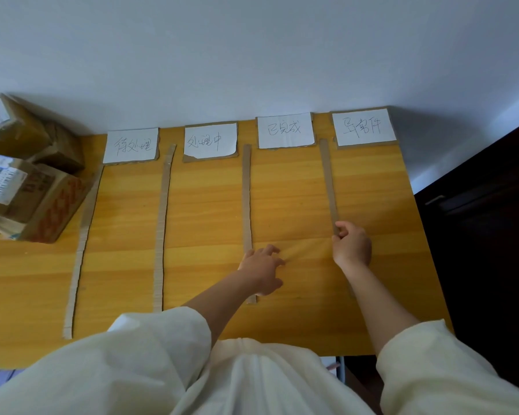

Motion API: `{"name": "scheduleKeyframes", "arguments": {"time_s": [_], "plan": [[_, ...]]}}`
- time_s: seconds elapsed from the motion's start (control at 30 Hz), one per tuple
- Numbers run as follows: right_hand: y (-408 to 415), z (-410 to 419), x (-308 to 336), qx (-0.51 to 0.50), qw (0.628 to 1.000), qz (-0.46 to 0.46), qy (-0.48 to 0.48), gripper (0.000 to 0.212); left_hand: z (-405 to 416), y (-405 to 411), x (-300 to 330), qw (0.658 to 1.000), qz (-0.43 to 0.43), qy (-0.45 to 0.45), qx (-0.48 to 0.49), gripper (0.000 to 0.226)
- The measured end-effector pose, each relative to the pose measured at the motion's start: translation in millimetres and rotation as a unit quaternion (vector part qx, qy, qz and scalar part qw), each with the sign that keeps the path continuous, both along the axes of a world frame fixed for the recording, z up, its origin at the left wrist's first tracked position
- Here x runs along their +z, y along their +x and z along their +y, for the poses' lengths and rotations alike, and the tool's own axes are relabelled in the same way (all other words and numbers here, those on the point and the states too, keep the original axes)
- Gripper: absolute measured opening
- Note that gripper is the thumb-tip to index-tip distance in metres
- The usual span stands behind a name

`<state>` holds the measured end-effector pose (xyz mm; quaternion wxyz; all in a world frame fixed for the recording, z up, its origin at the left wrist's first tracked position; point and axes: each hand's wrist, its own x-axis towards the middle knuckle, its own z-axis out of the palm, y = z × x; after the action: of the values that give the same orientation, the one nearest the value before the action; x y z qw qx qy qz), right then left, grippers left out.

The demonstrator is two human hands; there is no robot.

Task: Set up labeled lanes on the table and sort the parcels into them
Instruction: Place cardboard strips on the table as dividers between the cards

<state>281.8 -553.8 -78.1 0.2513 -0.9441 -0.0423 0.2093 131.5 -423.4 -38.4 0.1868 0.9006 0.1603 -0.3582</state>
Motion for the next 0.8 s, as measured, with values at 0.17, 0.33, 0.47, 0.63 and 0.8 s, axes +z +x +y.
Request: {"name": "scheduleKeyframes", "arguments": {"time_s": [0.17,0.33,0.47,0.63,0.8], "plan": [[2,4,2,-0.001,1.0,0.008,0.0,0.031,1,0,1,1.0,0.008,-0.005,-0.003,0.059],[2,3,6,0.0,1.0,0.012,0.002,0.031,1,1,0,1.0,0.004,-0.006,-0.003,0.058],[-2,4,14,-0.009,1.0,0.008,0.012,0.027,1,2,1,1.0,0.001,-0.014,0.006,0.057],[-11,9,33,-0.011,0.999,-0.009,0.036,0.019,16,1,12,0.986,-0.049,-0.082,0.138,0.045],[-29,22,50,0.022,0.997,-0.024,0.068,0.019,42,-26,29,0.939,-0.143,-0.133,0.283,0.032]]}}
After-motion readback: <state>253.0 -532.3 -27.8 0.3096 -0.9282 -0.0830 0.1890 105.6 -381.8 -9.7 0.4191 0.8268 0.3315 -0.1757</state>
